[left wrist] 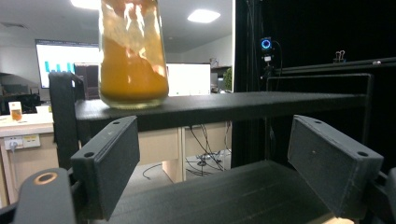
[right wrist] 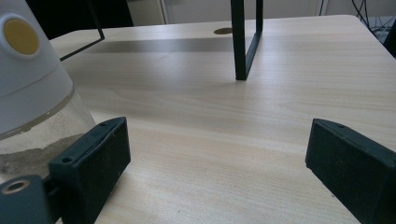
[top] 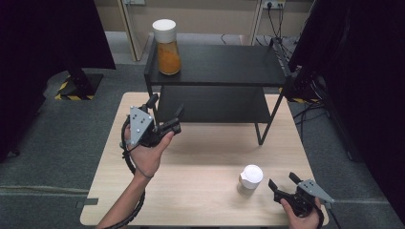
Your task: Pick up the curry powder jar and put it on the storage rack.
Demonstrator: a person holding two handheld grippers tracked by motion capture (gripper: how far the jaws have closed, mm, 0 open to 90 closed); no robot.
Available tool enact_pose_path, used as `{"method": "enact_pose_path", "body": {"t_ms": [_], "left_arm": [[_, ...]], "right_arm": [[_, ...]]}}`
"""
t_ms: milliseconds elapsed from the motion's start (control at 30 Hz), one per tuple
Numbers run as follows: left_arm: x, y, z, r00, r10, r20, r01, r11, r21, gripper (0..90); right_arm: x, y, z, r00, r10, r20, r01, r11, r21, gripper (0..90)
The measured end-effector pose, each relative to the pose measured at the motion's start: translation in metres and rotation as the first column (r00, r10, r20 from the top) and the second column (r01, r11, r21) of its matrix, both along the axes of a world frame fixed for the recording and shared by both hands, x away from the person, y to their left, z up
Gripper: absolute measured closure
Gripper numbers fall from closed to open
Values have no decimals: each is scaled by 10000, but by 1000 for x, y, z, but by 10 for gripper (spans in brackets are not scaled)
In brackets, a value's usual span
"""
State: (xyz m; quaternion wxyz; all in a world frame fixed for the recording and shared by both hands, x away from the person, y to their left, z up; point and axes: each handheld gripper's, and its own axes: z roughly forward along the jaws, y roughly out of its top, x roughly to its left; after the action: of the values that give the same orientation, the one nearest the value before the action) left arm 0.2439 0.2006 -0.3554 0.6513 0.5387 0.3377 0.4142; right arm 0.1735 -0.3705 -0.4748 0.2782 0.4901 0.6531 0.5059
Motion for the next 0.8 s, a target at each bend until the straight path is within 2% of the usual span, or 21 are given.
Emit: {"method": "enact_pose_path", "body": {"t_ms": [500,800], "left_arm": [[-14,1,-38,9985,-367,-405,374,9992,144,158],[-23,3,-57,9974,-358,-621,370,9992,181,155]], "right_arm": [[0,0,0,10000,-7,5,7,10000,8,66],[0,0,0,10000,1,2,-1,10000,-16,66]]}}
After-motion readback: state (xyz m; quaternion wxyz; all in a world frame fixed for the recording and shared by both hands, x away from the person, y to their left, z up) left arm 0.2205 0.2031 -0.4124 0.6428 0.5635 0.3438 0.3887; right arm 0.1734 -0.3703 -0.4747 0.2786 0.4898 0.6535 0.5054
